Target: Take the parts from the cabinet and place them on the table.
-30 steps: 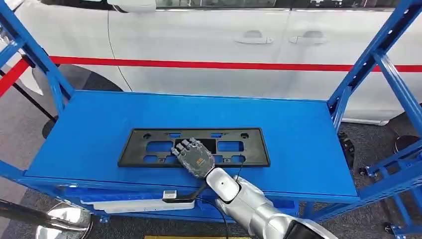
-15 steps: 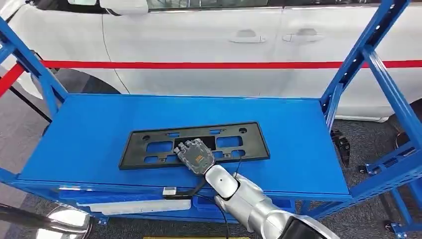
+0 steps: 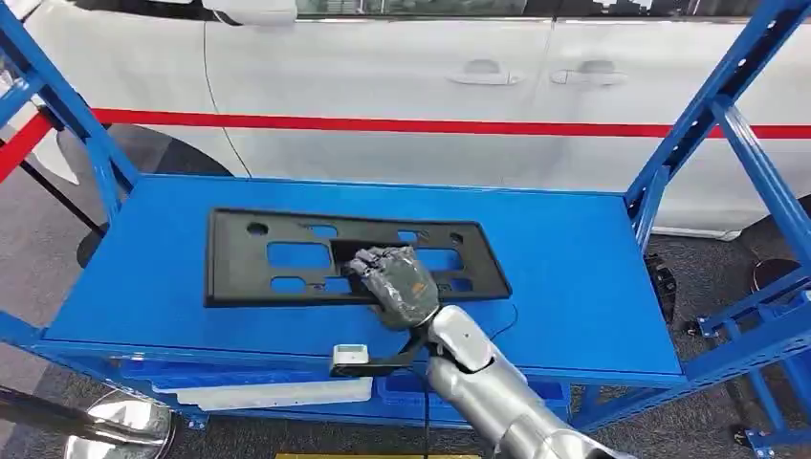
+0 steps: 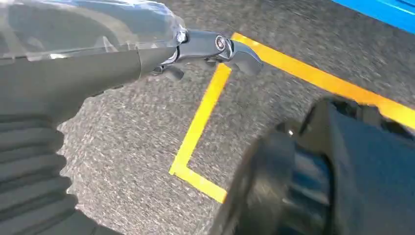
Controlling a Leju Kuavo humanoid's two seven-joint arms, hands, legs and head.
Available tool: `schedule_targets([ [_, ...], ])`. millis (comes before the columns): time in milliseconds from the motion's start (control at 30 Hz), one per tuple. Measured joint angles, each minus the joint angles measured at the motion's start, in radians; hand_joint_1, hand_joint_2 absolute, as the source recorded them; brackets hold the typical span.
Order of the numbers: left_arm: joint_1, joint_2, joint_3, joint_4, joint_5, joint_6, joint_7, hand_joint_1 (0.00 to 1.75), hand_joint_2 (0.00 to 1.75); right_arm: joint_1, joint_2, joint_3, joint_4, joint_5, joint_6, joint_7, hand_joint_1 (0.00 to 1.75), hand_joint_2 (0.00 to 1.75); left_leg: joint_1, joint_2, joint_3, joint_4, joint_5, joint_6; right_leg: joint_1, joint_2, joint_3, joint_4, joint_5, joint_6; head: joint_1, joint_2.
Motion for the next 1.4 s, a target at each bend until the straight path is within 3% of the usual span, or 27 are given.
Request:
schedule_targets([
  [33, -0.001, 0.000, 0.000, 0.000, 0.000, -0.006, -0.004, 0.00, 1.75, 0.016, -0.022, -0.020, -0.091, -0.169, 0.039, -0.083, 1.71, 1.75, -0.006, -0.001, 0.000, 0.004, -0.005, -0.007, 0.005, -0.001, 0.020, -0.039, -0.012, -0.004, 0.000, 0.000],
  [133, -0.004, 0.002, -0.002, 0.000, 0.000, -0.012, -0.006, 0.00, 1.75, 0.093, -0.072, -0.086, -0.318, -0.460, 0.172, -0.221, 1.71, 1.75, -0.005, -0.002, 0.000, 0.004, -0.007, -0.022, 0.009, 0.001, 0.018, -0.043, -0.011, -0.017, 0.000, 0.000],
  [200, -0.004, 0.005, -0.002, 0.000, 0.000, -0.012, -0.008, 0.00, 1.75, 0.137, -0.104, -0.099, -0.448, -0.577, 0.256, -0.225, 1.71, 1.75, -0.004, -0.001, -0.006, 0.010, -0.017, -0.033, 0.000, -0.001, 0.017, -0.051, -0.003, -0.030, 0.000, 0.000],
  [233, -0.005, 0.006, -0.002, 0.000, 0.000, -0.012, -0.013, 0.00, 1.75, 0.147, -0.117, -0.099, -0.527, -0.655, 0.305, -0.226, 1.71, 1.75, -0.003, 0.000, -0.014, 0.037, -0.040, -0.036, -0.001, 0.001, 0.016, -0.051, -0.002, -0.033, 0.000, 0.000],
  [333, -0.012, 0.006, -0.002, 0.000, 0.000, -0.013, -0.026, 0.00, 1.75, 0.163, -0.143, -0.099, -0.715, -0.792, 0.418, -0.227, 1.71, 1.75, -0.001, 0.000, -0.114, 0.264, -0.155, -0.046, 0.001, 0.000, 0.016, -0.050, -0.004, -0.039, 0.000, 0.000],
  [367, -0.014, 0.006, -0.002, 0.000, 0.003, -0.013, -0.028, 0.00, 1.75, 0.169, -0.149, -0.099, -0.762, -0.813, 0.441, -0.227, 1.71, 1.75, -0.001, 0.000, -0.142, 0.326, -0.171, -0.047, 0.003, -0.001, 0.016, -0.050, -0.005, -0.040, 0.000, 0.000],
  [400, -0.014, 0.006, -0.002, 0.000, 0.001, -0.013, -0.030, 0.00, 1.75, 0.176, -0.153, -0.099, -0.801, -0.839, 0.470, -0.227, 1.71, 1.75, -0.001, 0.000, -0.145, 0.331, -0.159, -0.045, 0.004, 0.000, 0.018, -0.050, -0.006, -0.042, 0.000, 0.000],
  [433, -0.012, 0.006, -0.002, 0.000, 0.001, -0.014, -0.034, 0.00, 1.75, 0.184, -0.154, -0.099, -0.829, -0.881, 0.519, -0.227, 1.71, 1.75, -0.002, 0.000, -0.127, 0.291, -0.128, -0.040, 0.007, 0.001, 0.019, -0.050, -0.007, -0.042, 0.000, 0.000],
  [500, -0.012, 0.008, 0.002, 0.000, -0.002, -0.014, -0.045, 0.00, 1.75, 0.198, -0.148, -0.116, -0.887, -1.082, 0.758, -0.227, 1.71, 1.75, -0.006, 0.000, -0.040, 0.103, -0.029, -0.021, 0.012, 0.004, 0.025, -0.050, -0.009, -0.042, 0.000, 0.000],
  [533, -0.013, 0.010, 0.004, 0.000, -0.002, -0.013, -0.046, 0.00, 1.75, 0.200, -0.143, -0.123, -0.905, -1.152, 0.843, -0.226, 1.71, 1.75, -0.013, 0.001, -0.009, 0.026, -0.006, -0.008, 0.010, 0.005, 0.025, -0.051, -0.010, -0.042, 0.000, 0.000],
  [567, -0.014, 0.013, 0.005, 0.000, -0.002, -0.013, -0.048, 0.00, 1.75, 0.201, -0.140, -0.125, -0.920, -1.207, 0.904, -0.225, 1.71, 1.75, -0.016, 0.001, 0.003, 0.008, -0.016, -0.003, 0.017, 0.005, 0.022, -0.048, -0.010, -0.037, 0.000, 0.000],
  [667, -0.013, 0.013, 0.006, 0.000, -0.002, -0.012, -0.045, 0.00, 1.75, 0.205, -0.138, -0.125, -0.932, -1.286, 1.001, -0.217, 1.71, 1.75, -0.022, -0.001, 0.001, 0.005, -0.009, 0.001, 0.010, 0.005, 0.019, -0.051, -0.003, -0.022, 0.000, 0.000],
  [700, -0.013, 0.013, 0.006, 0.000, -0.002, -0.011, -0.040, 0.00, 1.75, 0.203, -0.138, -0.125, -0.927, -1.313, 1.037, -0.215, 1.71, 1.75, -0.014, 0.000, 0.001, -0.014, 0.002, 0.007, 0.015, 0.006, 0.019, -0.051, -0.002, -0.016, 0.000, 0.000],
  [767, -0.016, 0.012, 0.007, 0.000, -0.002, -0.006, -0.031, 0.00, 1.75, 0.182, -0.144, -0.122, -0.911, -1.353, 1.065, -0.210, 1.71, 1.75, -0.009, 0.005, 0.001, -0.026, 0.017, 0.016, 0.011, 0.004, -0.005, 0.007, -0.069, -0.005, 0.000, 0.000],
  [833, -0.018, 0.012, 0.008, 0.000, -0.002, -0.005, -0.023, 0.00, 1.75, 0.157, -0.153, -0.120, -0.895, -1.380, 1.065, -0.205, 1.71, 1.75, -0.010, 0.006, -0.009, -0.024, 0.022, 0.018, 0.003, 0.003, -0.064, 0.163, -0.156, 0.002, 0.000, 0.000],
  [867, -0.018, 0.012, 0.008, 0.000, -0.002, -0.005, -0.023, 0.00, 1.75, 0.154, -0.155, -0.120, -0.889, -1.383, 1.065, -0.205, 1.71, 1.75, -0.010, 0.006, -0.014, -0.022, 0.024, 0.017, 0.001, 0.003, -0.086, 0.226, -0.180, 0.005, 0.000, 0.000],
  [900, -0.017, 0.012, 0.008, 0.000, -0.001, -0.005, -0.022, 0.00, 1.75, 0.152, -0.157, -0.120, -0.882, -1.387, 1.064, -0.204, 1.71, 1.75, -0.009, 0.006, -0.021, -0.017, 0.027, 0.015, -0.003, 0.003, -0.093, 0.257, -0.179, 0.010, 0.000, 0.000],
  [933, -0.016, 0.012, 0.008, 0.000, -0.002, -0.005, -0.022, 0.00, 1.75, 0.148, -0.160, -0.120, -0.875, -1.387, 1.065, -0.200, 1.71, 1.75, -0.007, 0.005, -0.028, -0.011, 0.028, 0.014, -0.008, 0.002, -0.074, 0.231, -0.154, 0.014, 0.000, 0.000],
  [1000, -0.017, 0.011, 0.008, 0.000, -0.002, -0.005, -0.022, 0.00, 1.75, 0.137, -0.162, -0.119, -0.867, -1.390, 1.065, -0.199, 1.71, 1.75, -0.002, 0.004, -0.041, 0.006, 0.027, 0.007, -0.017, 0.000, 0.023, 0.065, -0.074, 0.023, 0.000, 0.000],
  [1033, -0.017, 0.011, 0.008, 0.000, -0.002, -0.005, -0.022, 0.00, 1.75, 0.131, -0.162, -0.118, -0.865, -1.390, 1.065, -0.199, 1.71, 1.75, 0.000, 0.003, -0.048, 0.018, 0.024, 0.001, -0.022, 0.000, 0.067, -0.019, -0.062, 0.026, 0.000, 0.000],
  [1067, -0.017, 0.014, 0.008, 0.000, -0.002, -0.004, -0.021, 0.00, 1.75, 0.127, -0.163, -0.117, -0.862, -1.390, 1.065, -0.199, 1.71, 1.75, -0.004, 0.002, -0.059, 0.024, 0.024, -0.008, -0.012, 0.004, 0.077, -0.029, -0.076, 0.019, 0.000, 0.000],
  [1200, -0.016, 0.014, 0.008, 0.000, -0.001, -0.004, -0.021, 0.00, 1.75, 0.124, -0.167, -0.115, -0.851, -1.390, 1.065, -0.199, 1.71, 1.75, -0.004, -0.002, -0.067, 0.028, 0.042, -0.034, -0.011, 0.009, 0.053, -0.027, -0.057, -0.013, 0.000, 0.000],
  [1233, -0.016, 0.014, 0.008, 0.000, -0.001, -0.004, -0.021, 0.00, 1.75, 0.121, -0.167, -0.114, -0.849, -1.390, 1.065, -0.199, 1.71, 1.75, -0.001, -0.001, -0.076, 0.040, 0.022, -0.039, -0.014, 0.004, 0.048, -0.029, -0.049, -0.024, 0.000, 0.000],
  [1267, -0.016, 0.014, 0.008, 0.000, -0.002, -0.004, -0.021, 0.00, 1.75, 0.120, -0.167, -0.114, -0.849, -1.390, 1.065, -0.199, 1.71, 1.75, -0.001, 0.001, -0.088, 0.075, -0.020, -0.043, -0.013, 0.003, 0.041, -0.029, -0.044, -0.033, 0.000, 0.000],
  [1333, -0.017, 0.014, 0.008, 0.000, -0.002, -0.004, -0.021, 0.00, 1.75, 0.119, -0.167, -0.114, -0.847, -1.390, 1.065, -0.199, 1.71, 1.75, 0.002, 0.001, -0.135, 0.223, -0.119, -0.048, -0.009, 0.001, 0.025, -0.028, -0.032, -0.039, 0.000, 0.000],
  [1367, -0.017, 0.014, 0.008, 0.000, -0.002, -0.004, -0.021, 0.00, 1.75, 0.120, -0.167, -0.113, -0.845, -1.390, 1.065, -0.199, 1.71, 1.75, 0.002, 0.001, -0.158, 0.299, -0.154, -0.050, -0.005, 0.000, 0.016, -0.027, -0.025, -0.041, 0.000, 0.000],
  [1400, -0.016, 0.014, 0.008, 0.000, -0.002, -0.004, -0.021, 0.00, 1.75, 0.120, -0.167, -0.112, -0.842, -1.390, 1.065, -0.199, 1.71, 1.75, 0.002, 0.001, -0.164, 0.339, -0.161, -0.049, -0.002, -0.001, 0.007, -0.026, -0.020, -0.042, 0.000, 0.000],
])
